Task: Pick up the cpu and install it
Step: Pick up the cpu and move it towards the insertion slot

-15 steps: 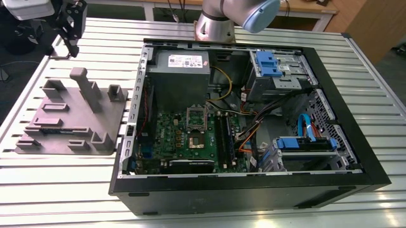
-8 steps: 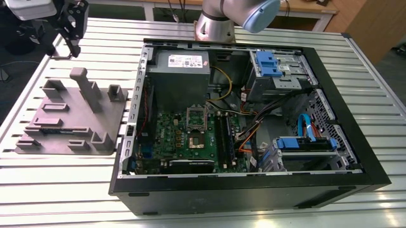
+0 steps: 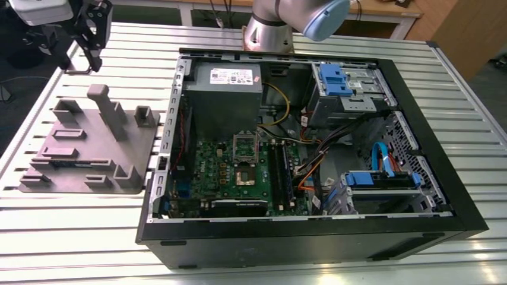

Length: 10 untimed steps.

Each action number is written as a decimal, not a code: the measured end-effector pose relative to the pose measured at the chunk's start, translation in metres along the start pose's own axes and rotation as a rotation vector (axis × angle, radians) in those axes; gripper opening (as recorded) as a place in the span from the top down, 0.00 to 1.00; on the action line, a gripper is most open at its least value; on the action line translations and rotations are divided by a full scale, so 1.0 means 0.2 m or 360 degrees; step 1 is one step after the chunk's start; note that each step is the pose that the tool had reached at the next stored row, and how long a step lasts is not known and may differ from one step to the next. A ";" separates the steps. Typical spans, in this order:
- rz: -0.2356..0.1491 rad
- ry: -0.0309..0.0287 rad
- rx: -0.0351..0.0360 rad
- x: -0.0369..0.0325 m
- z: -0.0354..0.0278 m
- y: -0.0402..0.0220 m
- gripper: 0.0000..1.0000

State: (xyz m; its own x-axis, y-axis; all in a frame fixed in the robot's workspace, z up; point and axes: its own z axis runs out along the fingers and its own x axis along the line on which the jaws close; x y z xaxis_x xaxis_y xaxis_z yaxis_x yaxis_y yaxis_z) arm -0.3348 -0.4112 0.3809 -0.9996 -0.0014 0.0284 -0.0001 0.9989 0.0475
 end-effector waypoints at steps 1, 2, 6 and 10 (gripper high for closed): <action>0.0000 -0.00001 0.0000 -0.002 0.000 0.000 0.53; 0.0000 0.00000 0.0000 -0.004 0.000 0.000 0.53; 0.0000 -0.00001 0.0000 -0.013 0.000 0.000 0.53; 0.0000 0.00000 0.0000 -0.019 -0.001 0.000 0.53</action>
State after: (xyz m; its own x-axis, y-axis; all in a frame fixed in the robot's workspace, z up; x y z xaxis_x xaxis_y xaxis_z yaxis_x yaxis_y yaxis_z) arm -0.3309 -0.4112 0.3809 -0.9996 -0.0014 0.0284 0.0000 0.9989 0.0474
